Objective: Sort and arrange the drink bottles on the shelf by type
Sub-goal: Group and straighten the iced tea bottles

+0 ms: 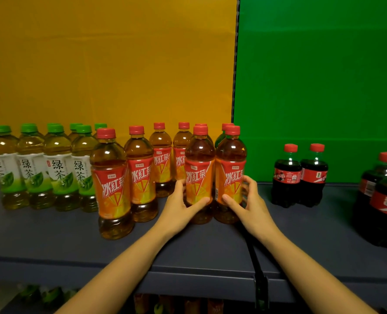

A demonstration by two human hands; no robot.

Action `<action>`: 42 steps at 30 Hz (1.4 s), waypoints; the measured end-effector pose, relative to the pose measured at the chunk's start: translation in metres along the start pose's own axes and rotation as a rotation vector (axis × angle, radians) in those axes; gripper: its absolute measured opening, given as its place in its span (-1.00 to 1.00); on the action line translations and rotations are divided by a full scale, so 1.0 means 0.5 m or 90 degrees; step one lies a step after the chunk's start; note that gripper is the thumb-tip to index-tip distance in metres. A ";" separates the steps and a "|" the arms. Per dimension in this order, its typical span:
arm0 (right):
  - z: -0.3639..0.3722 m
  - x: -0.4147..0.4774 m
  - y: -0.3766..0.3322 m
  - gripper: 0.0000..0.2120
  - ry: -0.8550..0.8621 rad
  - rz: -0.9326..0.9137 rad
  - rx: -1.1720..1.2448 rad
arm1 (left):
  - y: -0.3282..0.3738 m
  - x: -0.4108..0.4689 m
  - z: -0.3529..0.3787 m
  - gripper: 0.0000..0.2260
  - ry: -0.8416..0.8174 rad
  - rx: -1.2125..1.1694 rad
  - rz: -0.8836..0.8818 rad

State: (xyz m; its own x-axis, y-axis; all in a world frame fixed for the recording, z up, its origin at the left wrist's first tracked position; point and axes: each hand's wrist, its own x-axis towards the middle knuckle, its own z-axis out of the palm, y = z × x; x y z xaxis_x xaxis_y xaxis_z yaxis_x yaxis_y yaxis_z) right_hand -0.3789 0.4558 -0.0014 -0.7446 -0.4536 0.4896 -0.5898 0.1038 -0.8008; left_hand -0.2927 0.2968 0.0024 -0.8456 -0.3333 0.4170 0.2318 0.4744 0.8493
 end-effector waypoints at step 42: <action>0.360 0.110 -0.106 -0.34 0.096 0.154 -0.040 | -0.125 0.180 -0.110 -0.41 0.281 0.046 -0.168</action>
State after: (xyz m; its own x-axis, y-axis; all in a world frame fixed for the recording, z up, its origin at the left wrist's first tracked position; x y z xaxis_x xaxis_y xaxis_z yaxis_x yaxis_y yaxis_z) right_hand -0.3324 0.2662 0.0057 -0.9012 -0.2734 0.3362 -0.4040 0.2499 -0.8800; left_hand -0.3568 0.1925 0.0044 -0.5832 -0.7544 0.3013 -0.0092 0.3770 0.9262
